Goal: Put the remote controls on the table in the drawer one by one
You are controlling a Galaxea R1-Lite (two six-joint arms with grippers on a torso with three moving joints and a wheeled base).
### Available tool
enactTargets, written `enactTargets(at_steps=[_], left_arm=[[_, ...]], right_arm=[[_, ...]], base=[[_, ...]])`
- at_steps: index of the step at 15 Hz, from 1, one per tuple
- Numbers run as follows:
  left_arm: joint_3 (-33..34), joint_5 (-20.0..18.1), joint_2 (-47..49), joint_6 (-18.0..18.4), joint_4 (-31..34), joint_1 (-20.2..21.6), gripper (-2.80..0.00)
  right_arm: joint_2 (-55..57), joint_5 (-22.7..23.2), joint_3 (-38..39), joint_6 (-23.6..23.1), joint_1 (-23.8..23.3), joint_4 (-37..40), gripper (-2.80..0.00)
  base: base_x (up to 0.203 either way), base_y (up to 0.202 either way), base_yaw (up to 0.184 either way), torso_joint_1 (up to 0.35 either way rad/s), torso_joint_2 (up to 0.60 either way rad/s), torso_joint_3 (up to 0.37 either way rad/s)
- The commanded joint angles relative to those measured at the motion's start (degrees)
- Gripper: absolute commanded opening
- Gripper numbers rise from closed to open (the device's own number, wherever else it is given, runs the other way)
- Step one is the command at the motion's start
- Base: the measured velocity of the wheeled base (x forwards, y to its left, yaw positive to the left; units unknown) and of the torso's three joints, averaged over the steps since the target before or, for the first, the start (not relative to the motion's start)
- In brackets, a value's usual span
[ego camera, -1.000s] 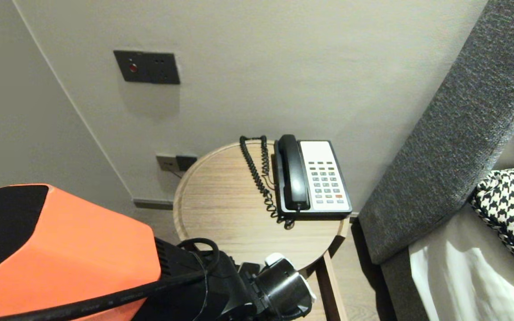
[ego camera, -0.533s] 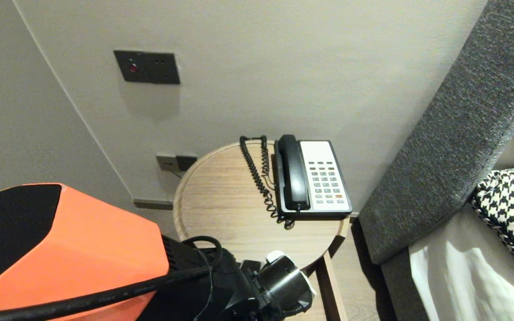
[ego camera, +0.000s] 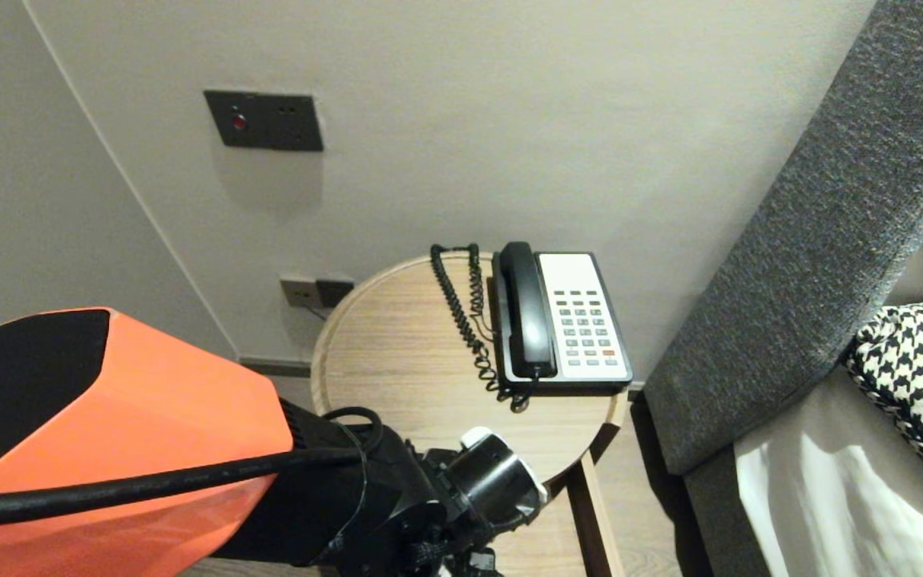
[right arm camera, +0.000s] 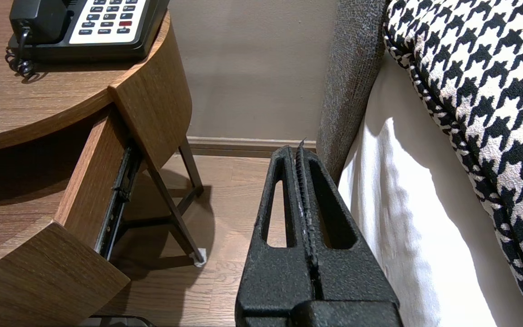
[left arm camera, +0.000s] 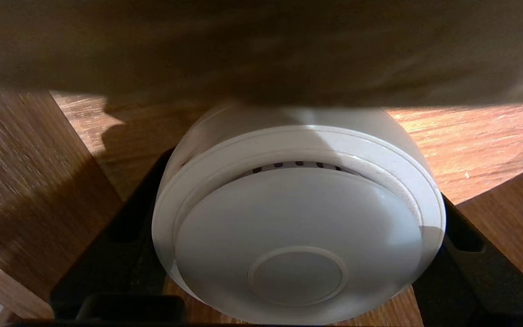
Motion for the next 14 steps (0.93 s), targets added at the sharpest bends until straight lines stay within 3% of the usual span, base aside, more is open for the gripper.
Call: enactTargets(at_steps=[1,14], left_arm=[[0.66,-0.03,0.18,-0.41,-0.82,0.24,-2.80],[2.77,-0.65,0.20,-0.47,-5.38,0.21,-2.80]], right_arm=[[0.08,-0.01,2.29,0.00,0.01,-0.07,-2.80],[0.08,-0.01,2.29,0.00,0.01,-0.07,-2.80]], base=[[0.000,0.000,0.000,0.000,0.00,0.000],[0.000,0.000,0.000,0.000,0.00,0.000]])
